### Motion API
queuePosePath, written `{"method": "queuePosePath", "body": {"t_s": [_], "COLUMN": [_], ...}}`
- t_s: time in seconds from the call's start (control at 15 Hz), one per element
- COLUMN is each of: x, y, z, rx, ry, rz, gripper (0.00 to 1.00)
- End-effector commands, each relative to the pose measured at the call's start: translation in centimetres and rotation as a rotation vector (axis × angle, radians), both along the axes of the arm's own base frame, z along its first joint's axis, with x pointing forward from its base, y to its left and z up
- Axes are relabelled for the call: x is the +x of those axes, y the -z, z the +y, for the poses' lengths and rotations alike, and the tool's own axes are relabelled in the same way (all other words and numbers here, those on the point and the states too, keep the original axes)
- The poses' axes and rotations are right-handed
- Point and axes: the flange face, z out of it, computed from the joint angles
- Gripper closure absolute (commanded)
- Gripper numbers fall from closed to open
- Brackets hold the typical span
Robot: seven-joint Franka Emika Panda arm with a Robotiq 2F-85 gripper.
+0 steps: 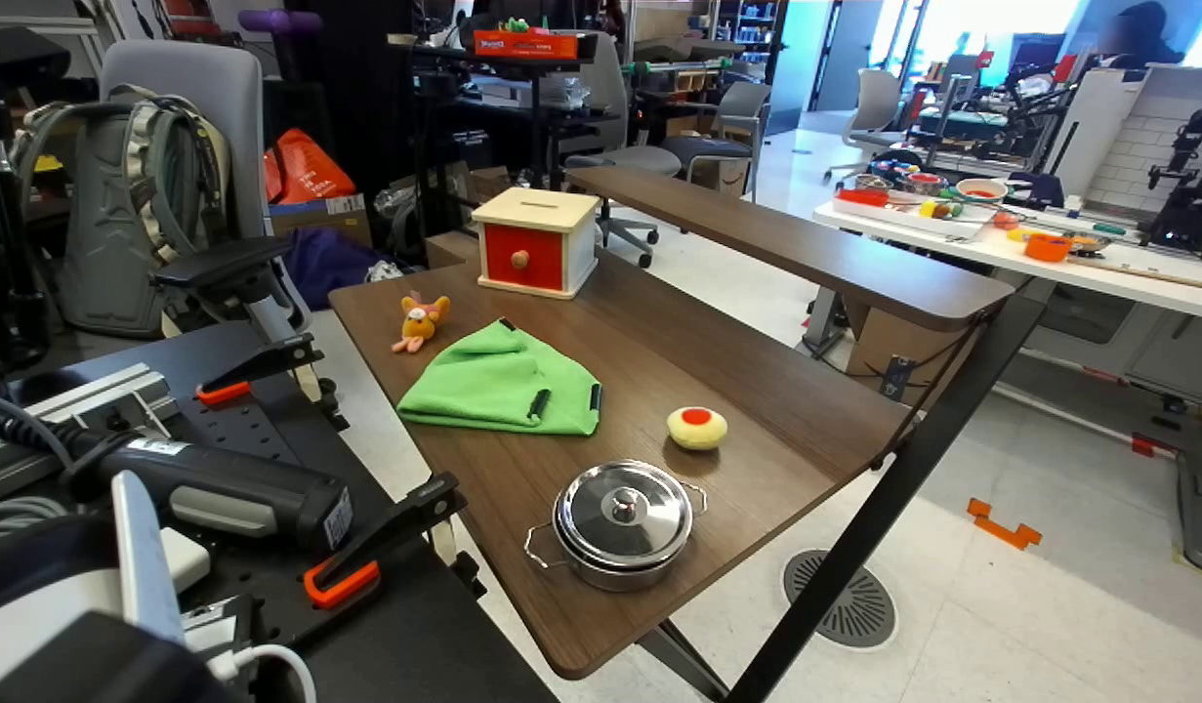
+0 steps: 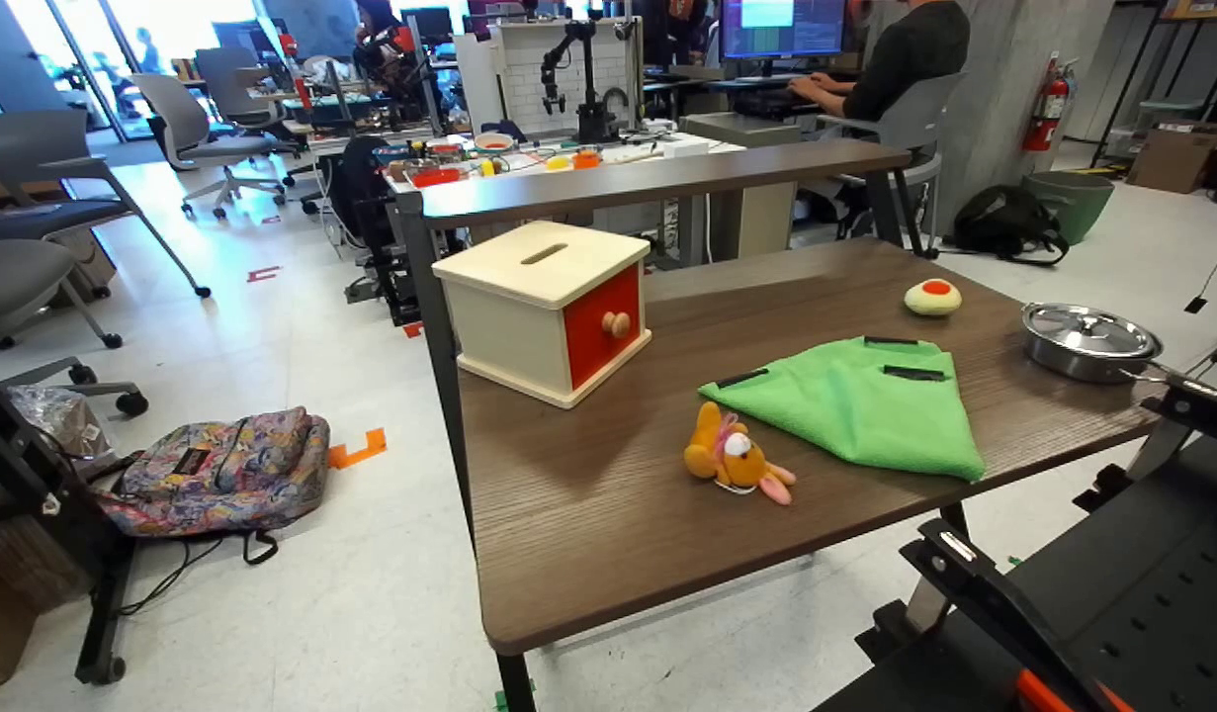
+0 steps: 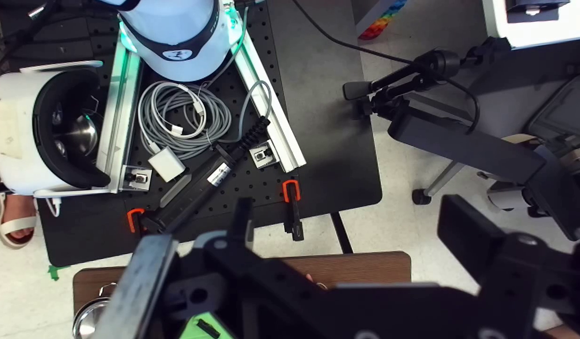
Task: Uncover the silver pot
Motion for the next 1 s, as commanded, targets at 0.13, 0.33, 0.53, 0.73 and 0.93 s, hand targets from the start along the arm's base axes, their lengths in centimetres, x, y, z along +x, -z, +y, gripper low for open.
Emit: {"method": "queuePosePath", "body": {"t_s": [0.13,0.33,0.53,0.73,0.93], "x": [0.0,0.0,0.0,0.0,1.4], "y": [0.0,0.0,0.0,0.0,0.3], "z": [0.0,0.0,0.0,0.0,-0.2], "rx": [0.000,0.000,0.000,0.000,0.003], "ry": [0.000,0.000,0.000,0.000,0.035], "rz": [0.001,0.001,0.001,0.001,-0.044], "gripper": [0.00,0.00,0.00,0.00,0.00]}}
